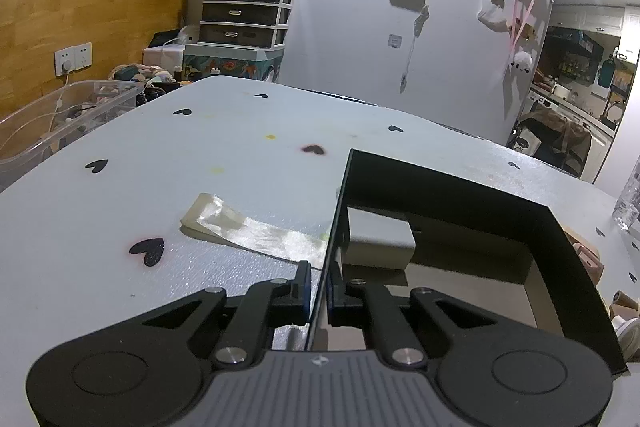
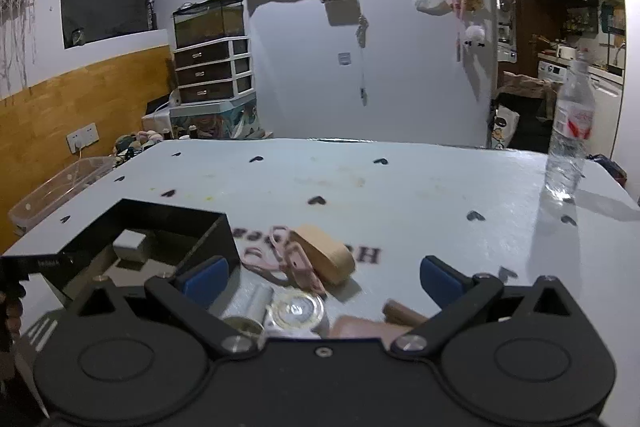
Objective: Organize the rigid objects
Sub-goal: 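Move the right tool to the wooden coaster and grasp it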
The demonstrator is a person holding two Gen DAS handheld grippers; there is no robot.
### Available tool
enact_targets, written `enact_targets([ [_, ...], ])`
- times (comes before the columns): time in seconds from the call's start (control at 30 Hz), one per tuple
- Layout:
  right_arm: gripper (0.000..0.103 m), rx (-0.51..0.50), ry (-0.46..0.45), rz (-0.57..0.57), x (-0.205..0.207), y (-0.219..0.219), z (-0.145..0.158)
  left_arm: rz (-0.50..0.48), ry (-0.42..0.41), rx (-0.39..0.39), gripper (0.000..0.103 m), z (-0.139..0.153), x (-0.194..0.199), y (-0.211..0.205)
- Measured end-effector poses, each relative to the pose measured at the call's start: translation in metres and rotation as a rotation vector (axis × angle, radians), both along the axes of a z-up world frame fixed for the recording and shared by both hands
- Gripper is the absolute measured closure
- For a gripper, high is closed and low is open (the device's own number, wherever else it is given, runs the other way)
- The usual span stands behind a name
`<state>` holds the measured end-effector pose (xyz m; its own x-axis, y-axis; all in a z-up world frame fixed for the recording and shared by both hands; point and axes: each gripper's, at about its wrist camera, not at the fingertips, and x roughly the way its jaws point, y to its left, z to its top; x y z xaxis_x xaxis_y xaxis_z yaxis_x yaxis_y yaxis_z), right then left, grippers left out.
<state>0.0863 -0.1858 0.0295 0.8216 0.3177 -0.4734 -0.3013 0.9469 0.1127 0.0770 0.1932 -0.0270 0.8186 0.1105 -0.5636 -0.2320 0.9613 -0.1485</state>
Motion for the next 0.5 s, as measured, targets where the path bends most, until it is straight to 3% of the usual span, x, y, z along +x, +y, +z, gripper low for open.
enact_targets([
  [0.23, 0.0, -0.007, -0.033, -0.09, -0.014, -0.013, -0.023, 0.004, 0.001, 0.001, 0.095, -0.001, -0.001, 0.001],
  [0.5, 0.0, -0.062, 0.055, -0.217, -0.005, -0.023, -0.055, 0.004, 0.001, 0.0, 0.095, -0.001, -0.001, 0.001],
])
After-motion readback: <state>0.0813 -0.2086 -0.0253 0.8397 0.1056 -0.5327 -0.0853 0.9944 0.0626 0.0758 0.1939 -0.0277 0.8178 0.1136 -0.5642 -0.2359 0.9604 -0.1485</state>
